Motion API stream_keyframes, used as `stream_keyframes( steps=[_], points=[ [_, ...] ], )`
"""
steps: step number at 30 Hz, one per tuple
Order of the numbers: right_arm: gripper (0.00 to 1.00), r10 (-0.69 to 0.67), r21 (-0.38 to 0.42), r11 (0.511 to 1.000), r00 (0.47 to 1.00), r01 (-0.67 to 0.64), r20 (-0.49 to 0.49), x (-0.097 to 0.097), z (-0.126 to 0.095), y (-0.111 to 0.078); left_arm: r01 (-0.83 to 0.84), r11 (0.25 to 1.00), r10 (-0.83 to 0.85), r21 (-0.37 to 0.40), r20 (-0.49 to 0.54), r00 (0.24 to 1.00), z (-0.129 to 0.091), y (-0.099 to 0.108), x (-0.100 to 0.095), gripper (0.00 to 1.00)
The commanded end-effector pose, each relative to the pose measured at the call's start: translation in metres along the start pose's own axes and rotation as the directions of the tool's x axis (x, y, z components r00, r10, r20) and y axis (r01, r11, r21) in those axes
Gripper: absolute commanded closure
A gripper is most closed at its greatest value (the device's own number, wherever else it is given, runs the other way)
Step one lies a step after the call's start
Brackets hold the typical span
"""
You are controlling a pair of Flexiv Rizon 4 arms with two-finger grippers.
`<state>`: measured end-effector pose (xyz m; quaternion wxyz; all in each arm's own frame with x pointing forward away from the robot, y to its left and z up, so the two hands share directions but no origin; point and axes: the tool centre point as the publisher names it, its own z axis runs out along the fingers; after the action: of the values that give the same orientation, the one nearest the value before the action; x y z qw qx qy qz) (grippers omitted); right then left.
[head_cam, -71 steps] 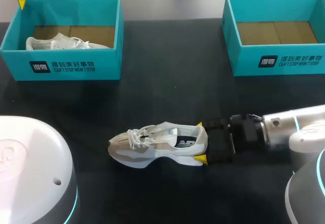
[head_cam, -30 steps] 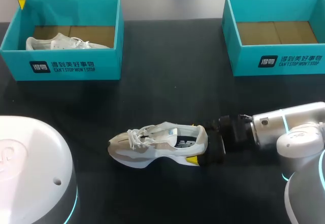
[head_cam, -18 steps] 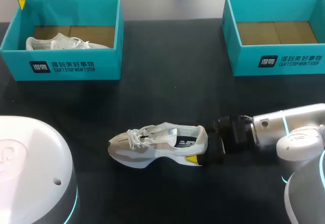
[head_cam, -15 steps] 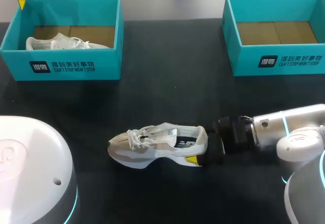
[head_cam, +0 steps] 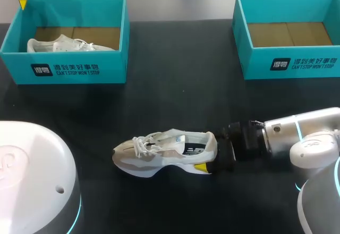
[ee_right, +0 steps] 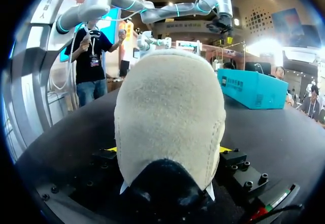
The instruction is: Take the shoe out of the shoebox, open the shoe tongue, remove and reinsert the insole, then place the shoe into the shoebox
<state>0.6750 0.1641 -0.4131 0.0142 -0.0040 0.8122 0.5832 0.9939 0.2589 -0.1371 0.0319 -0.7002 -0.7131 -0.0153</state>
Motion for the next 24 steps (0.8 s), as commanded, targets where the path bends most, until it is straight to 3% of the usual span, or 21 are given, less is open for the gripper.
stream_keyframes(
  steps=[1, 9, 15, 16, 19, 24],
  points=[
    [1.00, 0.001, 0.006, 1.000, 1.000, -0.001, -0.001, -0.001, 0.001, 0.002, 0.007, 1.000, -0.007, -0.020, -0.017, 1.000, -0.001, -0.015, -0.010, 0.00],
    [1.00, 0.001, 0.006, 1.000, 1.000, -0.001, -0.001, -0.001, 0.001, 0.002, 0.118, 0.993, -0.118, -0.015, -0.019, 0.993, -0.001, -0.056, -0.028, 0.00],
    [1.00, 0.001, 0.006, 1.000, 1.000, -0.001, -0.001, -0.001, 0.001, 0.002, 0.305, 0.952, -0.305, 0.003, -0.047, 0.951, -0.002, -0.083, -0.043, 0.00],
    [1.00, 0.001, 0.006, 1.000, 1.000, -0.001, -0.001, -0.001, 0.001, 0.002, 0.356, 0.935, -0.355, -0.002, -0.067, 0.932, -0.002, -0.088, -0.048, 0.00],
    [1.00, 0.001, 0.006, 1.000, 1.000, -0.001, -0.001, -0.001, 0.001, 0.002, 0.517, 0.852, -0.506, 0.083, -0.125, 0.854, 0.003, -0.102, -0.067, 0.00],
    [1.00, 0.001, 0.006, 1.000, 1.000, -0.001, -0.001, -0.001, 0.001, 0.002, 0.695, 0.690, -0.704, 0.201, -0.039, 0.709, 0.006, -0.130, -0.098, 0.00]
  ],
)
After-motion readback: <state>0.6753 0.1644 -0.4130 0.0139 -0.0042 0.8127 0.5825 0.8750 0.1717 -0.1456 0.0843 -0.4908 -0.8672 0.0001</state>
